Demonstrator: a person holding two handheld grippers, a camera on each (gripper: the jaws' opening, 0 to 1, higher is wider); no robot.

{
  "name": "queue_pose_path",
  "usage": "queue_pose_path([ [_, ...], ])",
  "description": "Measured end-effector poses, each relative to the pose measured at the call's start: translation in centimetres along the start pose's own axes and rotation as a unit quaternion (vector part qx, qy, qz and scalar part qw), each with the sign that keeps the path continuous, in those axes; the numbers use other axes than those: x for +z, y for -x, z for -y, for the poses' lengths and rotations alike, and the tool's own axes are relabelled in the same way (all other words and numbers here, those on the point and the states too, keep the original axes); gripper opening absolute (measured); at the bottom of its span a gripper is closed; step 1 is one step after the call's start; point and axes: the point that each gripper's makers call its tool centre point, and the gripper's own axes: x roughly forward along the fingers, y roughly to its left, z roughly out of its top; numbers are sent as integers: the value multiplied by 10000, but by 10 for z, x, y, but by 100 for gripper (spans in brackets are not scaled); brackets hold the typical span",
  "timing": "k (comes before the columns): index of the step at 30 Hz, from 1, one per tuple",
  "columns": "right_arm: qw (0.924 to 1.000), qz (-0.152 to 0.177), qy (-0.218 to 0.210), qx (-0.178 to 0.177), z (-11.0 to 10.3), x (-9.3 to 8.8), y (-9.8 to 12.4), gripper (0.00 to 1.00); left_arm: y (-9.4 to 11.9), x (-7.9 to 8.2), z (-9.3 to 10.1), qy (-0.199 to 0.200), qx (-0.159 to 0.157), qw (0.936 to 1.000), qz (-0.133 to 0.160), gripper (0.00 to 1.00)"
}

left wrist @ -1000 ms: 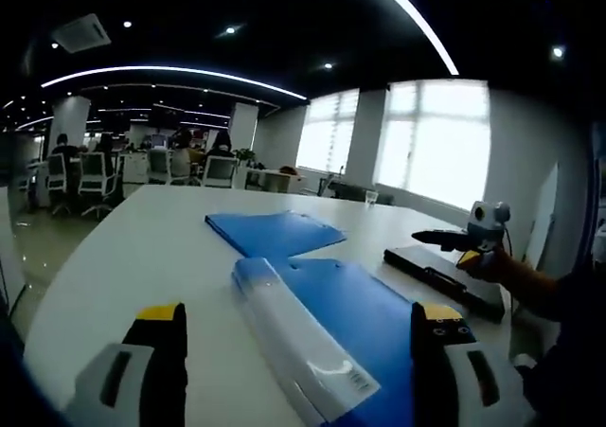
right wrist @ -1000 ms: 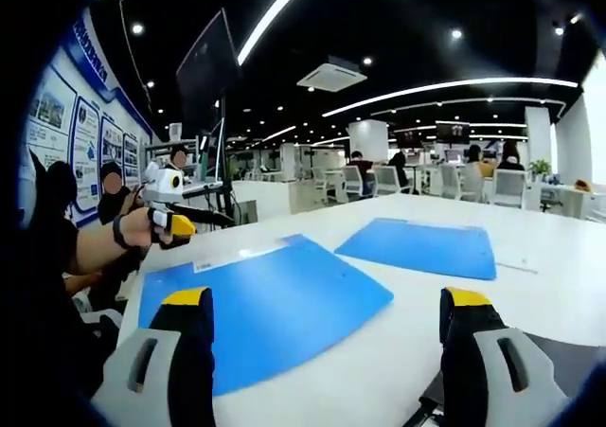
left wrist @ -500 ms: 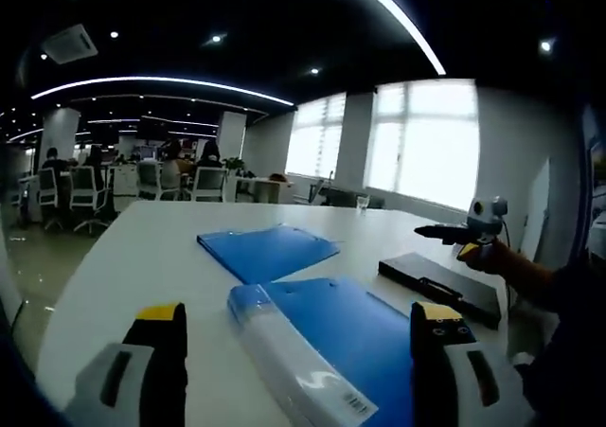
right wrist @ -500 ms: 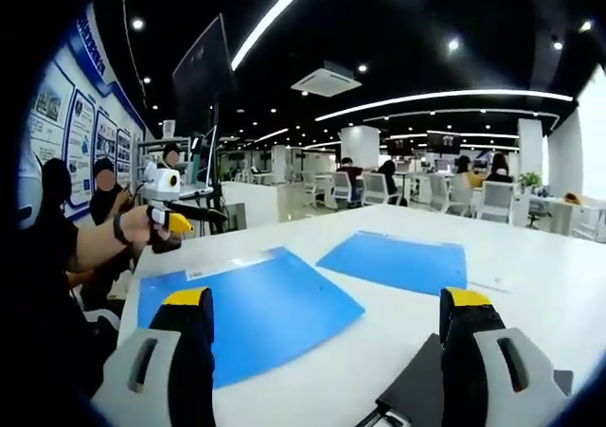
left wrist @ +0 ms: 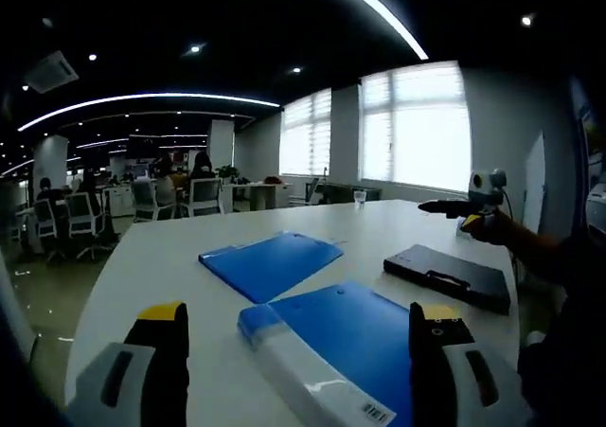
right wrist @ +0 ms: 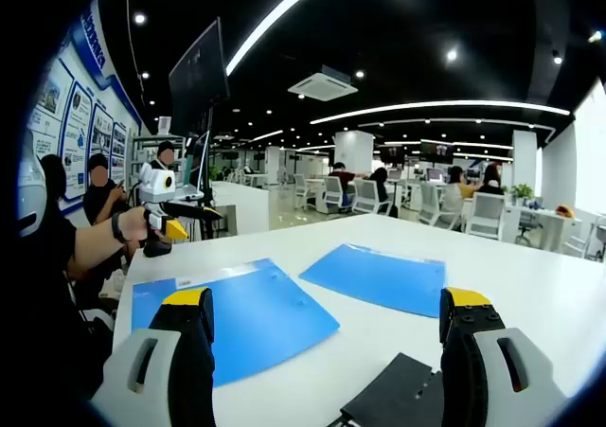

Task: Organize the scattered folders on the table and sort them into different groups

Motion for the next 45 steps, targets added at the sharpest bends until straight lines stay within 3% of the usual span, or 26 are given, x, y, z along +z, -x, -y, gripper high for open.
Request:
queue_pose_path([
  [17, 9999, -9, 3, -131, 21, 10, -3, 99, -15, 20, -16, 79, -63, 9999, 99, 97],
  [31, 9997, -85, -48, -239, 36, 1, -6, 99, -23, 23, -20, 224, -92, 9996, 124, 96],
  [45, 9995, -94, -189, -243, 49, -3, -23, 98, -49, 45, -27, 309, -269, 9990, 189, 95],
])
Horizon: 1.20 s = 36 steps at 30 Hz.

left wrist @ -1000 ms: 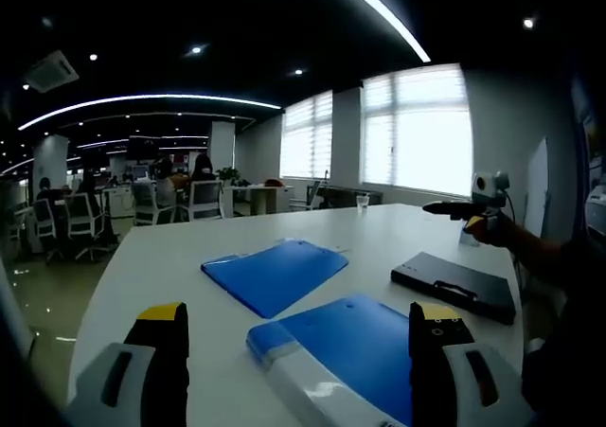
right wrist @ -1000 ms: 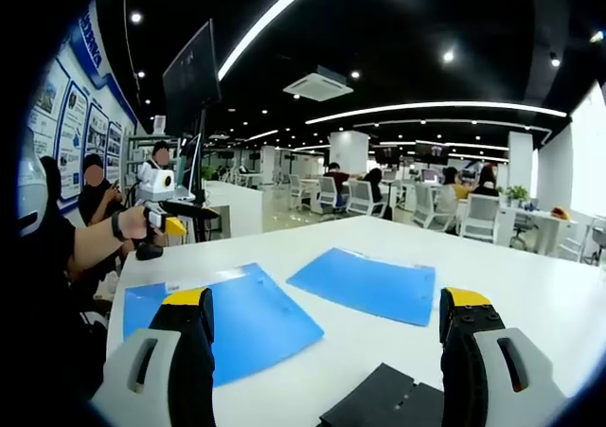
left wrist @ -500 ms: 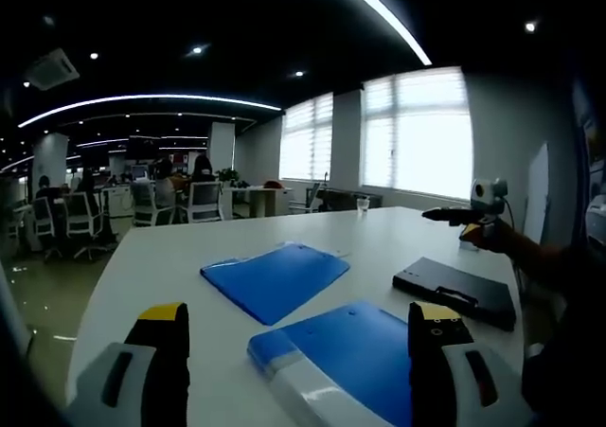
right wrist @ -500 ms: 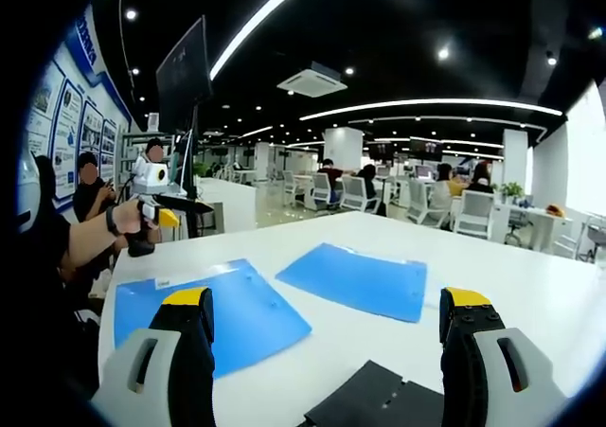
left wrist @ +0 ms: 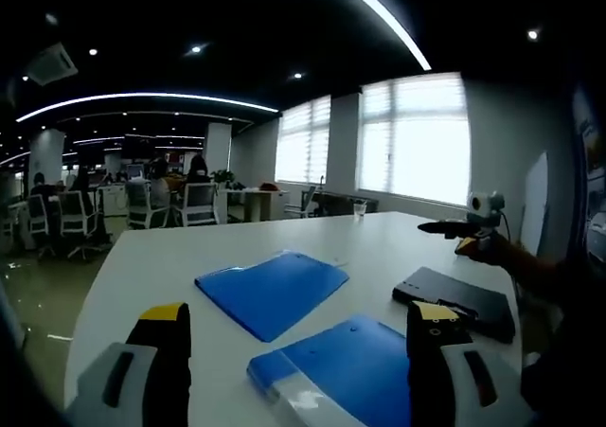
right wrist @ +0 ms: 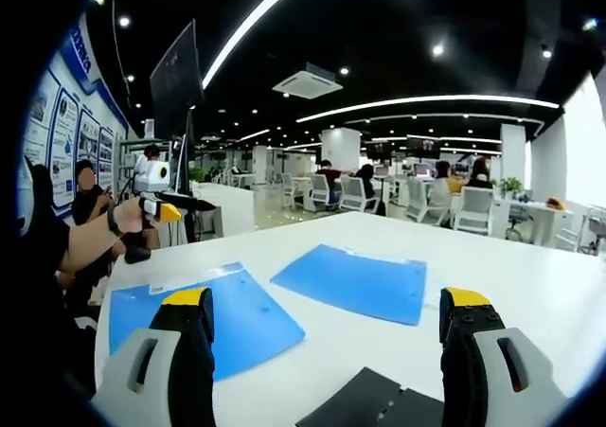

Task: Organize the scattered folders on the table and sort them into different groups

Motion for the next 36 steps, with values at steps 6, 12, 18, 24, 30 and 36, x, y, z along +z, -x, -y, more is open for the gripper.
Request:
queue_pose_path([
  [6, 10000, -15, 2, 33, 1, -2, -10, 98, -17, 3, -5, 40, -115, 9999, -77, 95],
  [12, 10000, -64, 41, 63, 3, -3, -18, 98, -27, 1, -14, 219, -187, 9995, -122, 95],
  [18, 9998, -91, 175, 74, 7, 0, -29, 98, -39, -1, -29, 463, -242, 9984, -205, 95],
  [24, 9996, -147, 205, 95, 10, 1, -44, 98, -53, 4, -41, 637, -309, 9972, -254, 95],
  [30, 9994, -235, 214, 138, 12, -4, -58, 98, -69, 3, -54, 595, -333, 9969, -384, 95],
  [36, 9992, -333, 199, 117, 18, -11, -69, 98, -83, -4, -64, 617, -388, 9964, -427, 95],
])
